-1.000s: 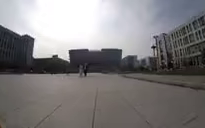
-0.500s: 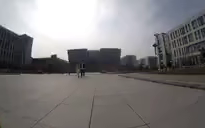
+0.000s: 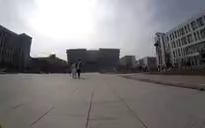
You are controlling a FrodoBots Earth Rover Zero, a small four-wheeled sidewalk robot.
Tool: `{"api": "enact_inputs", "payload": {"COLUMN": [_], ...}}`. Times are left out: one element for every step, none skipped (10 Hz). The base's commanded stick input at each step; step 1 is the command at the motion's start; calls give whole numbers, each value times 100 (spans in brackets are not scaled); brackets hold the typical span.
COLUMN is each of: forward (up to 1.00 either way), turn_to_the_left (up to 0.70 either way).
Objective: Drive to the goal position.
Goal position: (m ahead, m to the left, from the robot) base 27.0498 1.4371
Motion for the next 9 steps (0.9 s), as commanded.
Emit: {"api": "enact_inputs", "payload": {"forward": [100, 100, 100, 100, 100, 100, 100, 100, 100], "turn_to_the_left": [0, 0, 0, 0, 0, 0, 0, 0, 0]}}
